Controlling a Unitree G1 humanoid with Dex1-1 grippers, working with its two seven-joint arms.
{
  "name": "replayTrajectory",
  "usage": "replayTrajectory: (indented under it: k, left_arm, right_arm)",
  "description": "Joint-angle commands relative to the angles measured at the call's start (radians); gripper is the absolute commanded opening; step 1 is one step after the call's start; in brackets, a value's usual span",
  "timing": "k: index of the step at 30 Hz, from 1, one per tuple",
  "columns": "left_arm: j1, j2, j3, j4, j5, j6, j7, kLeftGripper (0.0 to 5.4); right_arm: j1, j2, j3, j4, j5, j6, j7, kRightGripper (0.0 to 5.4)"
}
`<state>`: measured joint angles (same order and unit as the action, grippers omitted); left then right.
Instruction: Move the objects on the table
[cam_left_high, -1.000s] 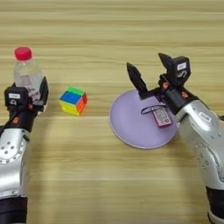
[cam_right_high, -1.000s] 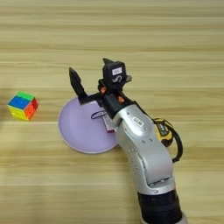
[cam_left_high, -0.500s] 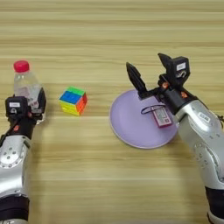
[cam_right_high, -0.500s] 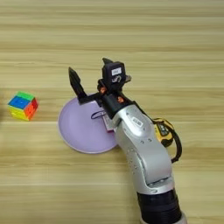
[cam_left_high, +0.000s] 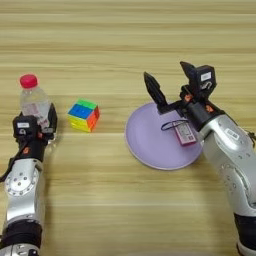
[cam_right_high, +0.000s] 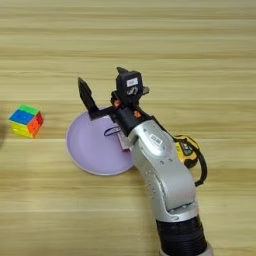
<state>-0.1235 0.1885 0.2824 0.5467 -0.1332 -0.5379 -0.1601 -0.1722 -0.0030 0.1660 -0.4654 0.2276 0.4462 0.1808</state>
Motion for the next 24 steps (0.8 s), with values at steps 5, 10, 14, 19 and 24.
replayTrajectory:
  k: [5,10,14,19,24]
  left_arm:
    - [-0.059,0.003,-0.002,0.148,0.015,-0.096,0.023,3.09]
    - [-0.067,0.002,-0.010,0.186,0.018,-0.130,0.028,3.09]
    - [-0.070,0.004,-0.013,0.197,0.021,-0.137,0.036,3.46]
    - [-0.071,0.008,-0.021,0.191,0.020,-0.133,0.042,3.98]
    - [-0.068,0.009,-0.023,0.180,0.018,-0.131,0.043,4.36]
  right_arm:
    - [-0.007,0.002,0.002,0.011,-0.004,-0.007,-0.004,5.40]
    - [-0.007,0.000,-0.001,0.017,-0.004,-0.008,-0.003,5.40]
    - [-0.006,0.000,-0.003,0.028,-0.005,-0.014,-0.001,5.40]
    - [-0.005,-0.001,-0.005,0.041,-0.005,-0.022,0.000,5.40]
    - [-0.002,-0.004,-0.006,0.055,-0.012,-0.036,-0.001,5.40]
